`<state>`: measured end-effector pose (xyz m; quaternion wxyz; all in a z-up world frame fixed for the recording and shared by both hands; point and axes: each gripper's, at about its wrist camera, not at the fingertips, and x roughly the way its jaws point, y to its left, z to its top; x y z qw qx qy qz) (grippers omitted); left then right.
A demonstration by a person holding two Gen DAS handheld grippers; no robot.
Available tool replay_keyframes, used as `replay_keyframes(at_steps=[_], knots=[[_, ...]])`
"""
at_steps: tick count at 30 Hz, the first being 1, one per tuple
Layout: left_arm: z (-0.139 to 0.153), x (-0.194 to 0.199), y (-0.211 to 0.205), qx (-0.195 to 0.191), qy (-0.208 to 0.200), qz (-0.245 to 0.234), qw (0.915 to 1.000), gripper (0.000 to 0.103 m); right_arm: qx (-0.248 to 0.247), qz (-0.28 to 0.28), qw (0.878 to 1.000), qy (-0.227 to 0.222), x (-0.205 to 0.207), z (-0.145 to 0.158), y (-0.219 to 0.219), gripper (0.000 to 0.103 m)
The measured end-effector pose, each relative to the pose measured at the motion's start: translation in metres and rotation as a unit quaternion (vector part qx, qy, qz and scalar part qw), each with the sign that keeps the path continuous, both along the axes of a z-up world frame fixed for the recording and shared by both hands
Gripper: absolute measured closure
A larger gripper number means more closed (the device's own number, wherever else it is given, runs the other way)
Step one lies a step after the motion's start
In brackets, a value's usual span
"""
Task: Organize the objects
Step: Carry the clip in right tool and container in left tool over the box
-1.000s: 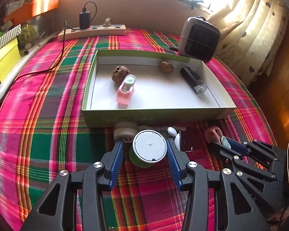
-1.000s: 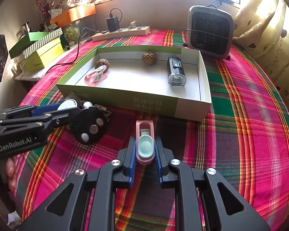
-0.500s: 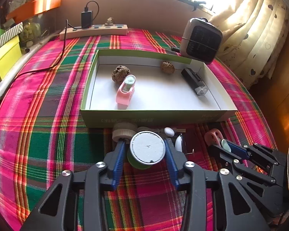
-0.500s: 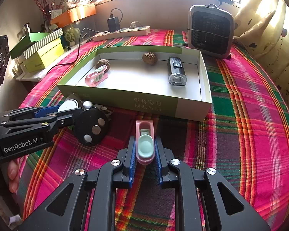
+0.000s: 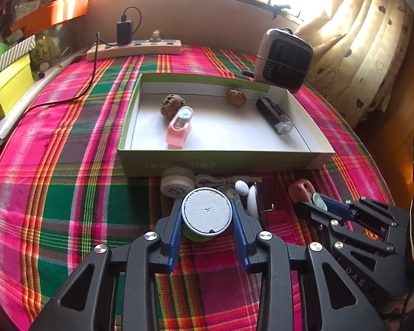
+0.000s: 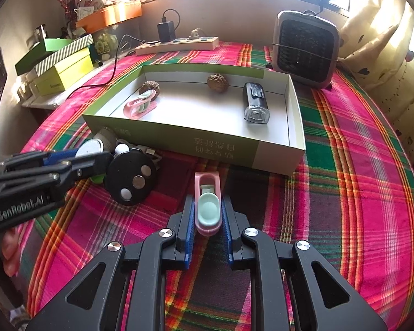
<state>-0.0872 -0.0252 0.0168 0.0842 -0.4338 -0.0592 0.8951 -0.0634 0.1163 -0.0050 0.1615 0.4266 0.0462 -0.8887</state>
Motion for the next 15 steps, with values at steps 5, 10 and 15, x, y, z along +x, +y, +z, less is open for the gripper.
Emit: replay_keyframes(at_steps=[5, 10, 15], knots=[[0.0016, 0.0002, 0.0033, -0.002, 0.001, -0.004, 1.0, 0.072, 0.0, 0.0, 1.0, 0.0, 0.0002, 0.0, -0.0002, 0.085], [0.0015, 0.0025, 0.0019, -0.003, 0.001, -0.001, 1.0, 0.072, -0.003, -0.002, 1.0, -0.001, 0.0, 0.0001, -0.0011, 0.084], [0.0012, 0.0035, 0.0014, -0.005, 0.002, -0.002, 1.0, 0.072, 0.001, -0.001, 1.0, 0.0, 0.0003, 0.0, -0.0016, 0.084]])
